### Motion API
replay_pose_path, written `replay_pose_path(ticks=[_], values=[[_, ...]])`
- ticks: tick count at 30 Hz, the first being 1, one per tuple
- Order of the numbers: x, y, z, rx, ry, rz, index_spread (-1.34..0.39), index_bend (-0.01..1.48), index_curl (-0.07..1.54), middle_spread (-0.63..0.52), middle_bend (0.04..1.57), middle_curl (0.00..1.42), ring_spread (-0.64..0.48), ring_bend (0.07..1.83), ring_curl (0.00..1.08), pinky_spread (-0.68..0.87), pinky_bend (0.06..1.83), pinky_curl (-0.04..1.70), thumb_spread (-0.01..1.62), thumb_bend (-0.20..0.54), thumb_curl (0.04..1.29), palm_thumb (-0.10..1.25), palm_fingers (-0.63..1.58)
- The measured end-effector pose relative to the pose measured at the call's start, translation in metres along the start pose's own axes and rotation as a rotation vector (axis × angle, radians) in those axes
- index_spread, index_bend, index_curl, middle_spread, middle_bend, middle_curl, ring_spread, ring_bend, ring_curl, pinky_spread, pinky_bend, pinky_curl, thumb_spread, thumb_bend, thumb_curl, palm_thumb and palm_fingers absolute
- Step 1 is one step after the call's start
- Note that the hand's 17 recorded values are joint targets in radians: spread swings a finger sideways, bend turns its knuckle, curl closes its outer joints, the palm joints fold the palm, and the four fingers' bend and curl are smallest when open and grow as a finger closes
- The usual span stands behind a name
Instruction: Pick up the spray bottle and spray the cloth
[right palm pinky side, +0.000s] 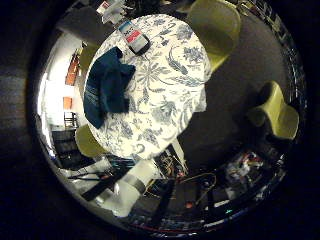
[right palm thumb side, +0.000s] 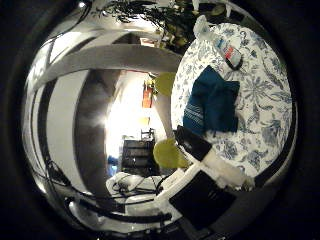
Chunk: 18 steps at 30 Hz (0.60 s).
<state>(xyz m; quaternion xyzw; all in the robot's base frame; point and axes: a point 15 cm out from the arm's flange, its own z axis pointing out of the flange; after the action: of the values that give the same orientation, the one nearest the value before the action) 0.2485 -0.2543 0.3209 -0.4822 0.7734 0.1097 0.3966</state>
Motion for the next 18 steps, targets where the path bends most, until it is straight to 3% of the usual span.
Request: replay_pose_path(ticks=[10, 18], values=[[0.033, -0.020, 0.056, 0.281, -0.231, 0.128, -0.15, 0.14, 0.23, 0.19, 0.31, 0.34, 0.25, 0.33, 0.26, 0.41, 0.45, 0.32, 1.02, -0.025, 0.33, 0.64, 0.06], [0.063, -0.037, 0.078, 0.356, -0.351, 0.200, -0.13, 0.14, 0.23, 0.21, 0.29, 0.34, 0.25, 0.34, 0.26, 0.40, 0.45, 0.32, 1.01, -0.026, 0.33, 0.62, 0.01]])
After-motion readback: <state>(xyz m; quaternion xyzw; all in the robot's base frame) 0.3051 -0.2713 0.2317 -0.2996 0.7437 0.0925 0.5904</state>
